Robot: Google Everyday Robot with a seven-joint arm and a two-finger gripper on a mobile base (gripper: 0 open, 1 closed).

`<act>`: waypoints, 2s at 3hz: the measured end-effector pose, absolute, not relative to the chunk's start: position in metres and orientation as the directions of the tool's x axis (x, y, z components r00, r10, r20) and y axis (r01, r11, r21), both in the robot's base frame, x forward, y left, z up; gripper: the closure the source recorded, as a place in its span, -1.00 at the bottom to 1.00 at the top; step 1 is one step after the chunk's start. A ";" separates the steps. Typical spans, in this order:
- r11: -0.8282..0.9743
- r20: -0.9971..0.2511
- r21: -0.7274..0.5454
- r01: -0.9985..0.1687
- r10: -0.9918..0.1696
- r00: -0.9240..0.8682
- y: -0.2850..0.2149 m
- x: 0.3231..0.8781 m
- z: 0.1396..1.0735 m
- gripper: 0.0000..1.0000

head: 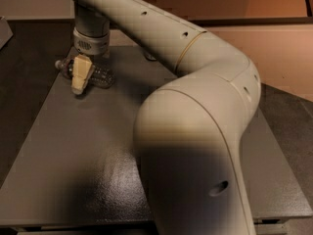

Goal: Pick water bottle

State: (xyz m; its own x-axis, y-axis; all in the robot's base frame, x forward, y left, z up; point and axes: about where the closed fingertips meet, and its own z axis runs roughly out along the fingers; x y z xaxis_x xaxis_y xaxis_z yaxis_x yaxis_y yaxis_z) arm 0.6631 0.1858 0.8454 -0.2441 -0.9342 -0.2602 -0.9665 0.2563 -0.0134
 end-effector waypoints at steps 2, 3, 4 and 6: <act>0.265 -0.219 -0.021 -0.964 -0.942 -0.254 0.188 0.668 0.837 -0.58; 0.263 -0.212 -0.032 -0.964 -0.945 -0.251 0.187 0.668 0.838 -0.13; 0.261 -0.215 -0.046 -0.964 -0.945 -0.245 0.184 0.668 0.844 0.34; 0.203 -0.258 -0.105 -0.973 -0.951 -0.171 0.168 0.651 0.885 1.00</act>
Offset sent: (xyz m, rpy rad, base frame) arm 0.0027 -0.0012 -0.0038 -0.0667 0.0100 -0.0123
